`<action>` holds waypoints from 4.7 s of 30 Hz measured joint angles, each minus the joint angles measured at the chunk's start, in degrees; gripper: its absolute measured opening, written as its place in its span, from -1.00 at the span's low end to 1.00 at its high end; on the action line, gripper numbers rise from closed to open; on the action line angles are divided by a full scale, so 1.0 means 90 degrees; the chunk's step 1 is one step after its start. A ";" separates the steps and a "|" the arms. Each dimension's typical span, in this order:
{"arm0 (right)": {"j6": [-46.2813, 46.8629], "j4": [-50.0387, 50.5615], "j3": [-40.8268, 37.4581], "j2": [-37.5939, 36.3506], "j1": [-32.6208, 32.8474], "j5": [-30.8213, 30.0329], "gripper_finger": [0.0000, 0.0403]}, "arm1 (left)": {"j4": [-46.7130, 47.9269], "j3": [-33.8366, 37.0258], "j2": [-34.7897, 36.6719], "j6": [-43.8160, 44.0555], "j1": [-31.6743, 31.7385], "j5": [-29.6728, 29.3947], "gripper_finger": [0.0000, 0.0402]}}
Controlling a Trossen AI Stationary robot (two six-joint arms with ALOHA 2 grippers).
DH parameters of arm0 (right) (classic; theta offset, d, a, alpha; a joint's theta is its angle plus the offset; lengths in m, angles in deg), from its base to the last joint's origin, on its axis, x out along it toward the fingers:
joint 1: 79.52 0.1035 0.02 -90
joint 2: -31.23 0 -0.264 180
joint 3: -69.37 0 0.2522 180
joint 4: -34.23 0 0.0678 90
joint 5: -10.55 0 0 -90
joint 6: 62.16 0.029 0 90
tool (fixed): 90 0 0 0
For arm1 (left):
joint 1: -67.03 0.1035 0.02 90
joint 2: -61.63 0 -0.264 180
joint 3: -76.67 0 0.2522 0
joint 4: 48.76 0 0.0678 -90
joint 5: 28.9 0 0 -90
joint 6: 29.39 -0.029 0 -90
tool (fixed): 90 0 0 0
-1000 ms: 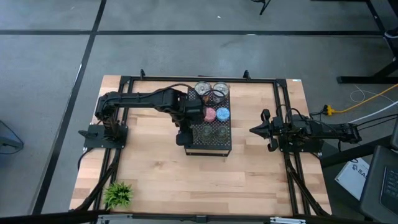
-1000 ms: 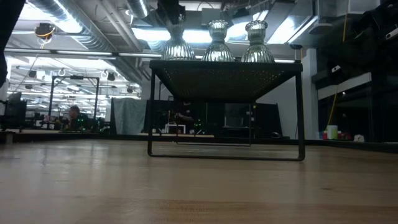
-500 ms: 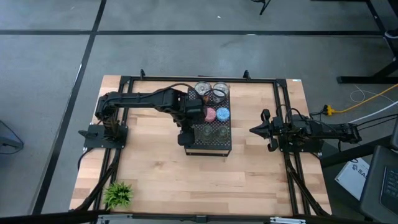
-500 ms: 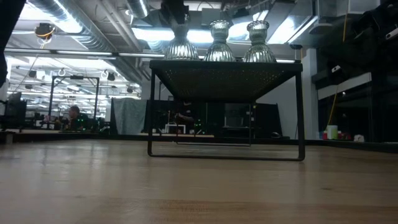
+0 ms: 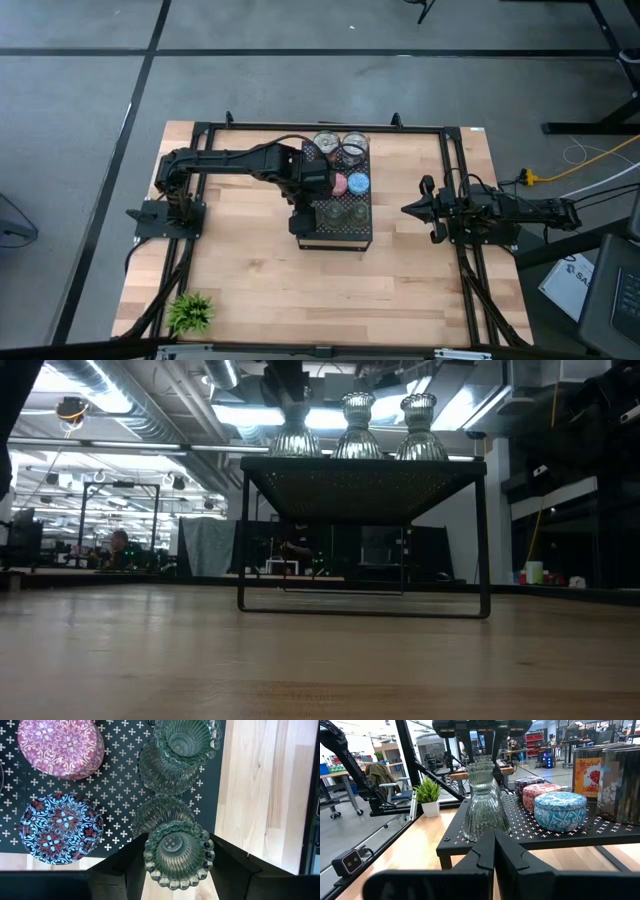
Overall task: Pick & Place candle stick holders
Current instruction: Put the glass candle holder on the shelf aligned with the other glass candle holder
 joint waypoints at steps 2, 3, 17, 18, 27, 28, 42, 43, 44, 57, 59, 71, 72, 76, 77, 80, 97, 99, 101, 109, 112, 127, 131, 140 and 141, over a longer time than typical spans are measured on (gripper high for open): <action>0.0002 -0.0001 0.0000 0.0002 -0.0002 0.0000 -0.97 | -0.0029 0.0000 0.0000 0.0002 0.0000 0.0000 -0.12; 0.0002 -0.0001 0.0000 0.0002 -0.0001 0.0000 -0.97 | -0.0052 0.0000 0.0000 0.0002 0.0000 0.0000 -0.12; 0.0001 0.0000 0.0000 0.0002 -0.0002 0.0000 -0.97 | -0.0126 0.0000 0.0000 -0.0061 0.0000 0.0007 -0.11; 0.0002 -0.0002 0.0000 0.0002 -0.0001 0.0001 -0.97 | -0.0125 0.0000 0.0000 -0.0061 0.0000 0.0010 -0.10; 0.0001 -0.0002 0.0000 0.0000 -0.0002 0.0002 -0.97 | -0.0069 0.0000 0.0001 -0.0061 0.0000 0.0027 -0.12; 0.0001 -0.0002 0.0000 0.0002 -0.0001 0.0001 -0.97 | -0.0069 0.0000 0.0002 -0.0061 0.0000 0.0027 -0.12; 0.0001 0.0000 0.0000 0.0002 0.0000 0.0001 -0.97 | -0.0044 0.0000 -0.0024 -0.0059 -0.0002 0.0085 -0.11; 0.0002 -0.0002 0.0000 0.0000 0.0000 0.0002 -0.97 | -0.0044 0.0000 -0.0024 -0.0058 -0.0002 0.0085 -0.11; 0.0000 0.0000 0.0000 0.0002 -0.0002 0.0000 -0.97 | -0.0044 0.0000 -0.0024 -0.0058 -0.0001 0.0085 -0.11; 0.0001 -0.0002 0.0000 0.0002 0.0000 0.0001 -0.97 | -0.0030 0.0029 -0.0036 -0.0053 -0.0020 0.0083 -0.11; 0.0001 -0.0001 0.0000 0.0002 0.0000 0.0001 -0.97 | -0.0032 0.0029 -0.0036 -0.0056 -0.0022 0.0075 -0.11; 0.0002 -0.0002 0.0000 0.0002 0.0000 0.0000 -0.97 | -0.0037 0.0029 -0.0036 -0.0058 -0.0032 0.0027 -0.04; 0.0000 -0.0002 0.0000 0.0002 0.0000 0.0000 -0.97 | -0.0035 0.0029 -0.0036 -0.0061 -0.0034 -0.0006 -0.03; 0.0000 0.0000 0.0000 0.0002 0.0000 0.0002 -0.97 | -0.0041 0.0029 -0.0036 -0.0061 -0.0037 -0.0120 0.00; 0.0002 -0.0002 0.0000 0.0000 0.0000 0.0000 -0.97 | -0.0041 0.0029 -0.0036 -0.0061 -0.0039 -0.0164 0.01; 0.0002 -0.0001 0.0000 0.0002 -0.0001 0.0000 -0.97 | -0.0041 0.0029 -0.0036 -0.0062 -0.0039 -0.0177 0.04; 0.0000 0.0000 0.0000 0.0002 -0.0002 0.0000 -0.97 | -0.0187 0.0029 -0.0036 -0.0112 -0.0044 -0.0219 0.10; 0.0000 0.0000 0.0000 0.0001 -0.0001 0.0002 -0.97 | -0.0151 0.0003 -0.0036 -0.0110 -0.0044 -0.0218 0.10; 0.0002 -0.0002 0.0000 0.0002 -0.0002 0.0000 -0.97 | -0.0141 -0.0031 -0.0035 -0.0075 -0.0044 -0.0215 0.11; 0.0000 -0.0002 0.0000 0.0002 -0.0001 0.0001 -0.97 | -0.0069 -0.0034 -0.0011 -0.0062 -0.0044 -0.0168 0.27; 0.0002 -0.0001 0.0000 0.0002 -0.0002 0.0002 -0.97 | 0.0008 -0.0041 0.0062 -0.0061 -0.0044 -0.0160 0.32; 0.0002 -0.0002 0.0000 0.0002 -0.0002 0.0002 -0.97 | 0.0823 -0.0044 0.0185 -0.0407 -0.0085 -0.0295 0.09; 0.0001 -0.0001 0.0000 0.0002 0.0000 0.0000 -0.97 | 0.0819 -0.0044 0.0185 -0.0515 -0.0087 -0.0318 -0.14; 0.0002 0.0000 0.0000 0.0000 -0.0002 0.0000 -0.97 | 0.0731 -0.0044 0.0185 -0.0561 -0.0087 -0.0318 -0.63; 0.0000 0.0000 0.0000 0.0000 0.0000 0.0000 -0.97 | 0.0724 -0.0044 0.0185 -0.0561 -0.0087 -0.0318 -0.67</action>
